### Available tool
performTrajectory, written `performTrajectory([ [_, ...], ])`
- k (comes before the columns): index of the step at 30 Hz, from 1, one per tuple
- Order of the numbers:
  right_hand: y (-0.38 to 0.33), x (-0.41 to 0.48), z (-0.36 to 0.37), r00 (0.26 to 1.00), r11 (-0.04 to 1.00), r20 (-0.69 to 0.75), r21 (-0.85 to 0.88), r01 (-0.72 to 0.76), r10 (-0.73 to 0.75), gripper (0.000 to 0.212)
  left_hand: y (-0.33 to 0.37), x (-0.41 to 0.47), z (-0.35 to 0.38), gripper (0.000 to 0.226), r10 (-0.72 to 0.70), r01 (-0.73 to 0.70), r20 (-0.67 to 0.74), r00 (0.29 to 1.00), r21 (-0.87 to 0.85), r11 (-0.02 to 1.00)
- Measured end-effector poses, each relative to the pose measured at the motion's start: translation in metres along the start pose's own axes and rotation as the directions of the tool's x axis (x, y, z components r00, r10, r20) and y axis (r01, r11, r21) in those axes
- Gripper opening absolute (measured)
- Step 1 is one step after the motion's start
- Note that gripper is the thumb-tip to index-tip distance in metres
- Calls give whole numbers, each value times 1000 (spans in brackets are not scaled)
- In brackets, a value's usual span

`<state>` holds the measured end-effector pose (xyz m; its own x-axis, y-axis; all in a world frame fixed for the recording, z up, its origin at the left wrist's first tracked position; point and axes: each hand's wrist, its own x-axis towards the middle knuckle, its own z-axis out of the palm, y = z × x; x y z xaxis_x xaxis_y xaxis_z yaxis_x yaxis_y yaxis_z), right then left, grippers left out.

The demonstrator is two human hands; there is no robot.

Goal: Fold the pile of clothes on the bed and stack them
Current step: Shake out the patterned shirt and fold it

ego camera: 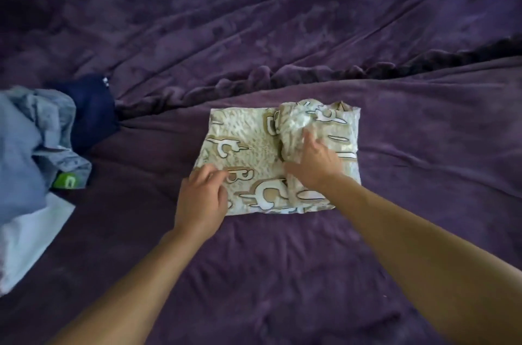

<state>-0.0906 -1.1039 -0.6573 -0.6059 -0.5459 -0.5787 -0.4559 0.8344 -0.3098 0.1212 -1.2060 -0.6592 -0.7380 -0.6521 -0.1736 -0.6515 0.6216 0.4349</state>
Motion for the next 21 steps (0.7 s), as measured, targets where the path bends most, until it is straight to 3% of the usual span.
performTrajectory([
  [2, -9, 0, 22, 986, 997, 164, 72, 5, -17, 76, -19, -5, 0, 28, -39, 37, 17, 999, 71, 997],
  [3, -7, -2, 24, 991, 987, 130, 159, 17, -38, 60, -27, -8, 1, 28, -65, 63, 22, 998, 90, 994],
  [5, 13, -4, 17, 985, 952, -175, 303, 51, 3, 27, -42, -13, 2, 28, -110, 109, 17, 994, 72, 991],
  [6, 27, -3, 8, 934, 945, -346, 325, 31, 89, 22, -47, -15, 3, 30, -124, 123, 13, 992, 32, 992],
  [7, 42, -1, -2, 874, 939, -449, 344, -22, 185, 30, -52, -16, 4, 31, -131, 132, 5, 991, -16, 991],
  [8, 54, 0, -10, 844, 913, -453, 397, -99, 289, 47, -55, -17, 6, 33, -134, 134, -6, 991, -63, 989],
  [10, 71, 6, -16, 867, 747, -181, 606, -273, 464, 68, -59, -18, 9, 37, -138, 132, -36, 990, -141, 981],
  [12, 74, 9, -14, 891, 600, 84, 711, -367, 446, 54, -60, -19, 11, 38, -178, 162, -57, 982, -221, 962],
  [14, 56, 5, -17, 901, 673, 6, 662, -329, 435, 50, -63, -17, 8, 37, -250, 216, -80, 965, -304, 928],
  [16, 29, -7, -22, 893, 858, -233, 447, -255, 386, 59, -69, -14, 2, 35, -303, 253, -94, 948, -355, 900],
  [18, -10, -30, -23, 900, 961, -376, 242, -135, 221, 61, -77, -11, -9, 32, -352, 289, -100, 931, -389, 875],
  [21, -77, -62, -6, 967, 956, -249, 263, 127, -60, 61, -93, -10, -29, 30, -473, 381, -117, 873, -440, 813],
])
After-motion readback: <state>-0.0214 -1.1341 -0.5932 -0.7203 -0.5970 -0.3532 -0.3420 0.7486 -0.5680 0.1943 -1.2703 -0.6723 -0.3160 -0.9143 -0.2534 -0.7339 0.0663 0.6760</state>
